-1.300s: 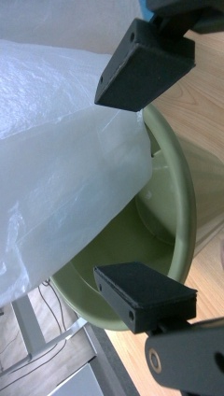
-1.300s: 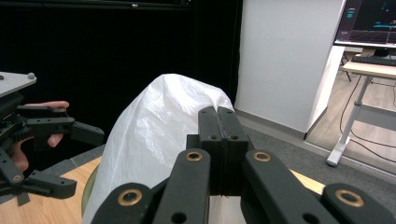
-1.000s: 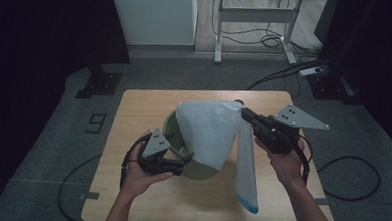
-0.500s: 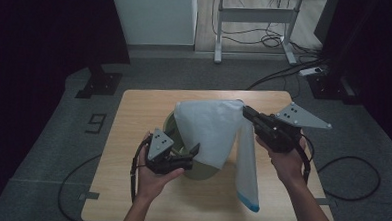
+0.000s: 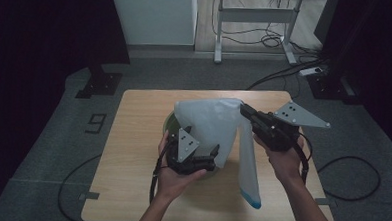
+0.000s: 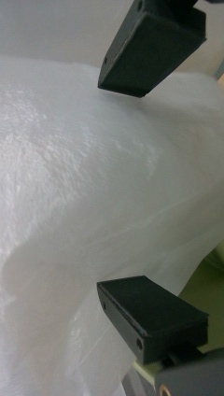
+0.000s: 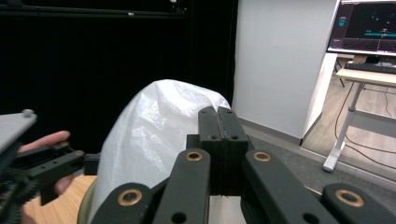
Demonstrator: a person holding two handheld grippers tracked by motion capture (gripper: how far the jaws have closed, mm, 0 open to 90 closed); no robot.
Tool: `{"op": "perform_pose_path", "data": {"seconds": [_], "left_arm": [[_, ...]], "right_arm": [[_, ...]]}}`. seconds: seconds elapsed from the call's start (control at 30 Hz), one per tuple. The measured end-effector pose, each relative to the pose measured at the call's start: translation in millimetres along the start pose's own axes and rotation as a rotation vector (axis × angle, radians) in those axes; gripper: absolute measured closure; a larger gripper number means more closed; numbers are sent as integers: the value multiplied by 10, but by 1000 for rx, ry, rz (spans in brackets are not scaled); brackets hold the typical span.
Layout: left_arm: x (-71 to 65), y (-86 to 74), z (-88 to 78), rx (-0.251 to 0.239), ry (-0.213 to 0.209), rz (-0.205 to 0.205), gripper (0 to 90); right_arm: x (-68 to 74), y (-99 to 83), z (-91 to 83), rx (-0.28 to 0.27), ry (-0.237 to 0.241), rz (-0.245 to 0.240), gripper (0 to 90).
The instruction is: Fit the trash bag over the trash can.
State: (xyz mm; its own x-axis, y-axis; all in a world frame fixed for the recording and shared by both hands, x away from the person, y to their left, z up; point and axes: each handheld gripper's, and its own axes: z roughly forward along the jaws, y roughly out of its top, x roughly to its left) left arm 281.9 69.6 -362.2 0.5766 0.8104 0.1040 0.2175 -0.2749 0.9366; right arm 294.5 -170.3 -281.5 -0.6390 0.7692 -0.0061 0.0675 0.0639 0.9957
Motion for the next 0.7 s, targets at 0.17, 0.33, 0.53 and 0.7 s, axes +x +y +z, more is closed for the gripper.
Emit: {"op": "perform_pose_path", "data": {"seconds": [0.17,0.33,0.53,0.7], "left_arm": [[14,80,33,-3,15,-5,66],[49,167,62,-17,47,-17,70],[109,218,78,-38,111,-13,84],[149,226,118,-31,139,-13,87]], "right_arm": [[17,71,-12,-9,6,-14,894],[40,163,4,-17,9,-28,894],[70,225,32,-34,16,-41,894],[100,242,77,-35,25,-46,894]]}}
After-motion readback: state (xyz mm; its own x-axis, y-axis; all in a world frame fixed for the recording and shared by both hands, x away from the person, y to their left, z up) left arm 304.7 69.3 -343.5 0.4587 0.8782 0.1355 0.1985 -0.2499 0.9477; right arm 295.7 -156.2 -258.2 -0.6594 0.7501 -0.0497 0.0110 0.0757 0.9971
